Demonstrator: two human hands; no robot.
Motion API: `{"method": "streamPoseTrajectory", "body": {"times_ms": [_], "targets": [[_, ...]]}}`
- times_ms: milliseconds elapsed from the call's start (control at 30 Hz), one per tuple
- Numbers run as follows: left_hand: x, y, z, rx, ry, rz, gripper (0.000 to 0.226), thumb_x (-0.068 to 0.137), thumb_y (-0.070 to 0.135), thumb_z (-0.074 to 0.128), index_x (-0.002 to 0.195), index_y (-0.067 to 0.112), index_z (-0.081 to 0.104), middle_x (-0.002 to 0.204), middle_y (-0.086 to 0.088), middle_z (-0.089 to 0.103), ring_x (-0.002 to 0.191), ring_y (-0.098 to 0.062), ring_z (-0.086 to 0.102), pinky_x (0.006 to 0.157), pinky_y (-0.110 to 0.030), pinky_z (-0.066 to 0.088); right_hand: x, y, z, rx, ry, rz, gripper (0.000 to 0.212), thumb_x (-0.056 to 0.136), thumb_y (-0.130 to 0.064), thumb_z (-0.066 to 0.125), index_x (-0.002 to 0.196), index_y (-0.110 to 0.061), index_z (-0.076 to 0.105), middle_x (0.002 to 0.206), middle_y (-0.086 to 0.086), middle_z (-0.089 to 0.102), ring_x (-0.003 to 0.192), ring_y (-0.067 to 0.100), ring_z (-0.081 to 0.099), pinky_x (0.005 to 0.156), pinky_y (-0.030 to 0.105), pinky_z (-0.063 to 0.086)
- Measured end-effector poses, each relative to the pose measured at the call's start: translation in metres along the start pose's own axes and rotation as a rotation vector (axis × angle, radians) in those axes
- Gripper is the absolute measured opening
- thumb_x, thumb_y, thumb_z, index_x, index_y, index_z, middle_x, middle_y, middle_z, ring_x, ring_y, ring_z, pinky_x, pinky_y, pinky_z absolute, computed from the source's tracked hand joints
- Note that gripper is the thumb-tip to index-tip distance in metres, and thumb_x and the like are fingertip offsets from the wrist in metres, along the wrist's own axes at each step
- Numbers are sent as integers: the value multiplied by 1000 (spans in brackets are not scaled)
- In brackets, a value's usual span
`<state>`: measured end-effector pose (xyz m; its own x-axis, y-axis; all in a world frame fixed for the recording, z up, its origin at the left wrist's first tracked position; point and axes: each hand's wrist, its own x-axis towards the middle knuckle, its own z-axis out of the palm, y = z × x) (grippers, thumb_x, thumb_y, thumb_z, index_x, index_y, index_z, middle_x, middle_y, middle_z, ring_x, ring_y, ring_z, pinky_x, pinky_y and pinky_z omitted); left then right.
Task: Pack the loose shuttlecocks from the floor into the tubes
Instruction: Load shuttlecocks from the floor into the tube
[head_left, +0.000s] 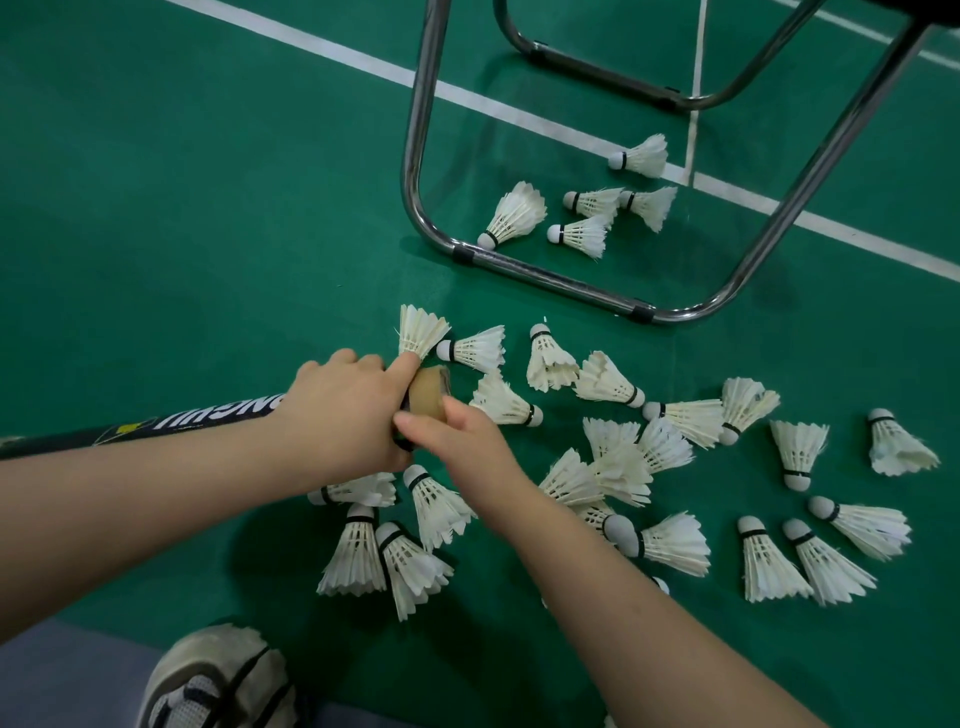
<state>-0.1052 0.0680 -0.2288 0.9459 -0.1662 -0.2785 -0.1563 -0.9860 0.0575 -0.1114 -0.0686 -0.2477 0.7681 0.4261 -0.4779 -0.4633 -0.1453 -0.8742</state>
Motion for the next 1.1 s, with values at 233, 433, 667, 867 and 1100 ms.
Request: {"method": "streamPoseTrajectory", "body": {"times_ms": [233, 433, 667, 867, 1100], "targets": [[5, 1, -1, -3, -2, 12, 65, 71, 51, 62, 124, 25, 34, 106, 0, 55, 99, -23, 48, 76, -34, 40, 25, -21, -21, -62, 0, 109, 19, 75, -33, 63, 77, -14, 64, 79, 4, 63, 77, 17, 58, 79, 31, 47], [8, -15, -1, 7, -40, -52, 64, 71, 54, 64, 120, 24, 35, 102, -1, 55, 85, -21, 38, 73, -34, 40, 67, -9, -53, -502, 593, 135, 19, 86, -23, 43, 72, -15, 52, 75, 6, 52, 70, 23, 44, 56, 28, 29], [9, -20, 1, 0, -52, -68, 64, 72, 55, 64, 120, 24, 35, 99, 0, 54, 85, -21, 39, 72, -33, 39, 89, 20, -61, -749, 483, 217, 23, 85, -29, 42, 92, -30, 63, 114, -2, 57, 106, 25, 48, 86, 37, 41], [12, -20, 2, 19, -53, -50, 65, 72, 55, 63, 121, 24, 33, 101, -1, 54, 85, -21, 38, 71, -33, 38, 84, 24, -53, -563, 491, 166, 36, 92, -22, 37, 114, -31, 64, 125, -6, 59, 104, 19, 56, 96, 42, 43], [8, -27, 2, -42, -49, -90, 64, 70, 58, 63, 116, 23, 36, 97, 1, 54, 86, -21, 42, 74, -34, 44, 38, 8, -45, -45, 838, -176, 14, 87, -16, 59, 97, -26, 58, 73, -9, 51, 62, 4, 44, 57, 11, 38]]}}
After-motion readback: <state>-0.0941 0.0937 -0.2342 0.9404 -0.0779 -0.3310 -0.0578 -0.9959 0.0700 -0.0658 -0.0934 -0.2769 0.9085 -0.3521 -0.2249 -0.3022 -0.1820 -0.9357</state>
